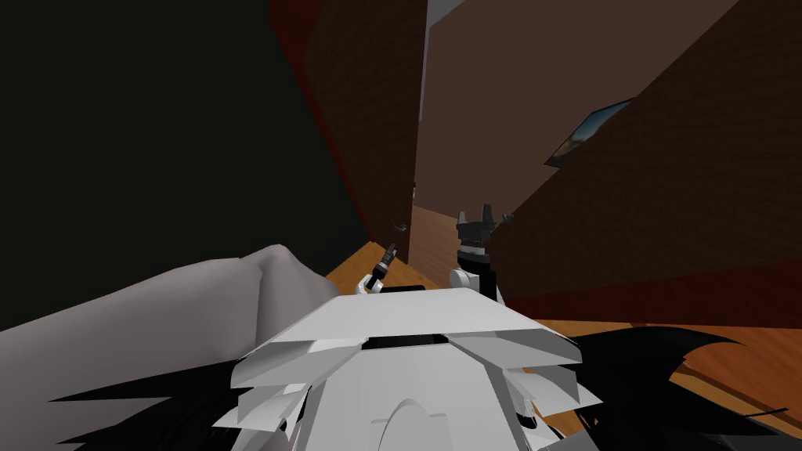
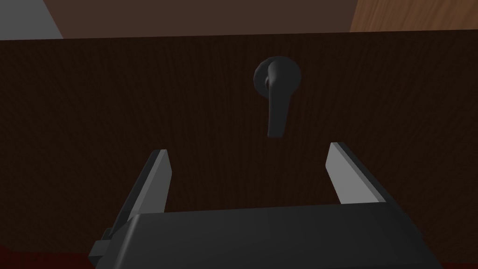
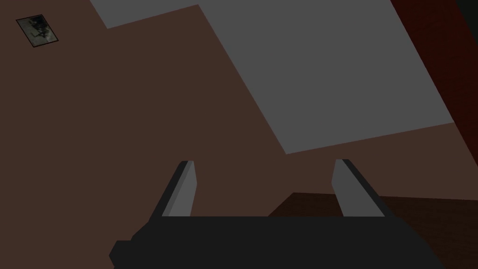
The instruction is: Push the door open
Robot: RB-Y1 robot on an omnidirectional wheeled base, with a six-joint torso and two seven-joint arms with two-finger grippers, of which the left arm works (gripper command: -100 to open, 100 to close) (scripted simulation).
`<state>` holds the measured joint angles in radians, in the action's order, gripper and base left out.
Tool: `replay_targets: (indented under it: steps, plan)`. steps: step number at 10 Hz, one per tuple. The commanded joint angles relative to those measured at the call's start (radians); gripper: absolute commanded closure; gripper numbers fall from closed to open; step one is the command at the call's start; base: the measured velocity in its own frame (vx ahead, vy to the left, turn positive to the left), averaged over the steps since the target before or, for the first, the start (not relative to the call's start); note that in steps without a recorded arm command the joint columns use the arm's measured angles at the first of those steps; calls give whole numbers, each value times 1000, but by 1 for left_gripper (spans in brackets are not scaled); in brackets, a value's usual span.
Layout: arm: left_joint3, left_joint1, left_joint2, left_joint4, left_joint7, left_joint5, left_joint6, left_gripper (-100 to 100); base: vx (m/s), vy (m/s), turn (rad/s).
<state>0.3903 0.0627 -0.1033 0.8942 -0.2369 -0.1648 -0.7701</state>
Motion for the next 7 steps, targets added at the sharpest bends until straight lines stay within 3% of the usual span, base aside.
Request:
replay_targets:
  steps: [1,7]
  plan:
    - [1,1,0,-3,0,0,-1,-100,-13,-7,-44]
    - [1,1,0,-3,0,0,-1,-100,3,-1,-7]
